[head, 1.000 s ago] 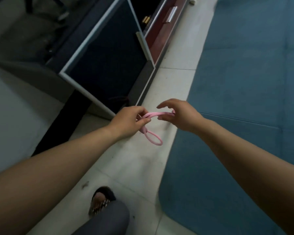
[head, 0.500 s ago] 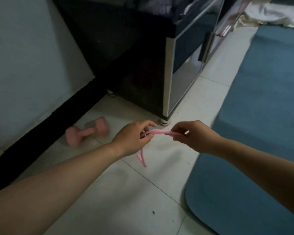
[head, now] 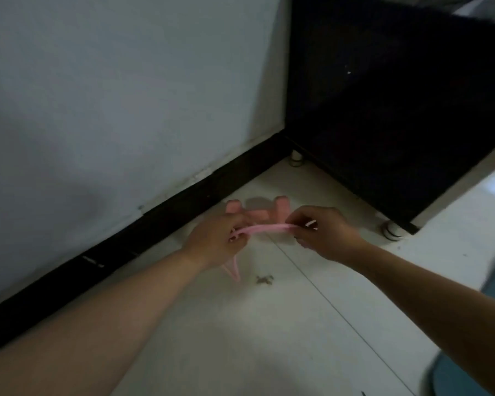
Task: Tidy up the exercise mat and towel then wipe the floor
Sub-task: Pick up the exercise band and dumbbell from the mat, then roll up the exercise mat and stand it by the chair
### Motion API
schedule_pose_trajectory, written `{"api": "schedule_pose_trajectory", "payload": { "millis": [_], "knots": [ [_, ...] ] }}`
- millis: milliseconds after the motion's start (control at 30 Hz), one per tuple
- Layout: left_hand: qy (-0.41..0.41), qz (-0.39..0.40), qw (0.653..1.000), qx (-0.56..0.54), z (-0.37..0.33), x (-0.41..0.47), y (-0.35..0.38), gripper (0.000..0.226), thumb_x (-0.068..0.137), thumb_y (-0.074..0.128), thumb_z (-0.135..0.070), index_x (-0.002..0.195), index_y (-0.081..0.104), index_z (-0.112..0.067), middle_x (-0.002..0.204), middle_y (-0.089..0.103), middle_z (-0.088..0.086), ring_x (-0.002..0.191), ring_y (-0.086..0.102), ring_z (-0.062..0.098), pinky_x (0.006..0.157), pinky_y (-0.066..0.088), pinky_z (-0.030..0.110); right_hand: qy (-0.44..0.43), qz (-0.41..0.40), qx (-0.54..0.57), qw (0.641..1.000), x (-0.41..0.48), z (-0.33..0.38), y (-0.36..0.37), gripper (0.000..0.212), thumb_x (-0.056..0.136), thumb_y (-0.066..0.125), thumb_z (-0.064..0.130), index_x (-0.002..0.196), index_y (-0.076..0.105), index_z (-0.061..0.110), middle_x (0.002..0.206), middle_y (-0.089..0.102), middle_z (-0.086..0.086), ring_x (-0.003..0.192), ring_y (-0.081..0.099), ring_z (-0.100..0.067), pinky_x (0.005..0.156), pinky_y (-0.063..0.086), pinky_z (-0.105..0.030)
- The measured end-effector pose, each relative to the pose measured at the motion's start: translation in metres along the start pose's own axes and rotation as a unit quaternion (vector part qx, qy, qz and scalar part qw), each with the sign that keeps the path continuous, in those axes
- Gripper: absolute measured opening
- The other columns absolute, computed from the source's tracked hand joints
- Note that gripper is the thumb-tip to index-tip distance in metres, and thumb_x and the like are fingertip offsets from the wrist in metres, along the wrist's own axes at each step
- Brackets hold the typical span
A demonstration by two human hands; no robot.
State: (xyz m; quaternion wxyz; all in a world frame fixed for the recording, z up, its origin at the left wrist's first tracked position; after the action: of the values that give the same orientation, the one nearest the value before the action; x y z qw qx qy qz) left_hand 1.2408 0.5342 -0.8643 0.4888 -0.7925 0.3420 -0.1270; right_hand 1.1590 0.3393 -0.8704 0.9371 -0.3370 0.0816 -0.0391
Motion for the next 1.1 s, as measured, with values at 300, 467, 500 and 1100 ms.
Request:
{"api": "schedule_pose_trajectory", "payload": {
  "millis": [300, 467, 500, 1100],
  "knots": [
    [-0.139, 0.05, 0.988, 0.034, 0.093, -0.044, -0.003, 0.034, 0.088, 0.058, -0.024, 0.122, 0.054, -0.021, 0.121, 0.051, 0.003, 0.098, 0.055, 0.014, 0.082, 0.039, 0.021, -0.02, 0.062, -0.007, 0.998, 0.016, 0.006, 0.057, 0.017, 0.086, 0.063, 0.025, 0.102, 0.061, 0.028, 0.101, 0.06, 0.013, 0.091, 0.055, -0.001, 0.077, 0.044, -0.017],
    [-0.089, 0.045, 0.995, 0.025, 0.055, -0.022, 0.008, 0.033, 0.091, 0.054, -0.029, 0.123, 0.053, -0.023, 0.125, 0.052, 0.001, 0.111, 0.051, 0.016, 0.088, 0.04, 0.023, -0.023, 0.064, -0.065, 0.996, 0.004, -0.013, 0.04, 0.015, 0.085, 0.064, 0.03, 0.1, 0.06, 0.033, 0.099, 0.06, 0.015, 0.088, 0.054, 0.001, 0.079, 0.046, -0.019],
    [-0.076, 0.042, 0.996, 0.019, 0.044, -0.015, 0.012, 0.031, 0.092, 0.052, -0.029, 0.123, 0.054, -0.022, 0.125, 0.053, 0.002, 0.111, 0.051, 0.017, 0.087, 0.04, 0.023, -0.015, 0.06, -0.069, 0.996, 0.001, -0.018, 0.033, 0.016, 0.085, 0.064, 0.032, 0.1, 0.06, 0.033, 0.099, 0.06, 0.016, 0.088, 0.054, 0.002, 0.079, 0.047, -0.02],
    [0.264, 0.174, 0.948, -0.024, -0.257, 0.058, 0.177, 0.027, 0.093, 0.047, -0.037, 0.117, 0.055, -0.027, 0.124, 0.053, -0.005, 0.109, 0.051, 0.014, 0.089, 0.044, 0.031, 0.294, -0.141, -0.1, 0.94, -0.285, -0.176, -0.153, 0.016, 0.078, 0.074, 0.027, 0.089, 0.062, 0.027, 0.085, 0.065, 0.012, 0.081, 0.061, -0.013, 0.069, 0.044, -0.018]
  ]
}}
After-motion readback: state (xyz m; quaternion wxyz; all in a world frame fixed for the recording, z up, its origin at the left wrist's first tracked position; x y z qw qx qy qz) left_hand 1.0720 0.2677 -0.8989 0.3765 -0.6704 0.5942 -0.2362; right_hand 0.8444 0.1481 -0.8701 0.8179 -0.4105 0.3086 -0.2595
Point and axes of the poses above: each hand's wrist, its own x-axis towards the middle knuckle, its own y-axis out of the palm, z = x × y, the point moved 3 cm from there along x, towards the middle knuckle
